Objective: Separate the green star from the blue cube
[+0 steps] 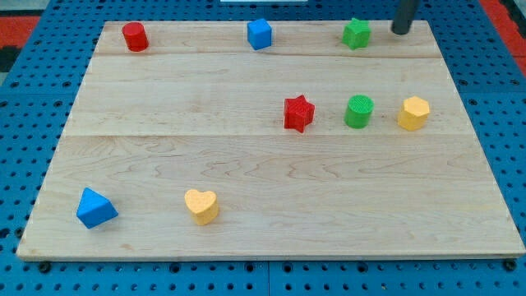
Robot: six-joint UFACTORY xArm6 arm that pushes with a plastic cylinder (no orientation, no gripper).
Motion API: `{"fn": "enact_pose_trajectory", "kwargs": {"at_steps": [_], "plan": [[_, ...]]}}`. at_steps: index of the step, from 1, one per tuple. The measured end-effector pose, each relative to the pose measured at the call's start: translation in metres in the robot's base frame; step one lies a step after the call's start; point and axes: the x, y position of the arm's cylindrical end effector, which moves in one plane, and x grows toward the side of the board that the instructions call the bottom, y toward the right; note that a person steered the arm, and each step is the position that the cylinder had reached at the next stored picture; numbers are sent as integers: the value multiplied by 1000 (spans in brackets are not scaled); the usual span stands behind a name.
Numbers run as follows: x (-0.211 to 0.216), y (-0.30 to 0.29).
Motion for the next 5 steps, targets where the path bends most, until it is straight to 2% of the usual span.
{"fn": "enact_pose_trajectory", "kwargs": {"at_steps": [3,4,5], "plan": [[43,-186],[20,-183],[37,-221]]}}
